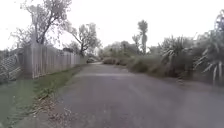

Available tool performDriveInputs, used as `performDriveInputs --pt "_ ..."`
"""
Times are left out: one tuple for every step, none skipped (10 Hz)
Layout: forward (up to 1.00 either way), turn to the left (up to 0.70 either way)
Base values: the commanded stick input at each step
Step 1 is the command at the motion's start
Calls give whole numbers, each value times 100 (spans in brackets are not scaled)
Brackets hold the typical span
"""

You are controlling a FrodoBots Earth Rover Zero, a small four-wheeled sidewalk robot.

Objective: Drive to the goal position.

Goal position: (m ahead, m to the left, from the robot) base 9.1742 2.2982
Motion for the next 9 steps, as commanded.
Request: performDriveInputs --pt "70 -3" --pt "70 -2" --pt "70 0" --pt "70 0" --pt "70 0" --pt "70 0" --pt "70 0" --pt "70 0" --pt "70 0"
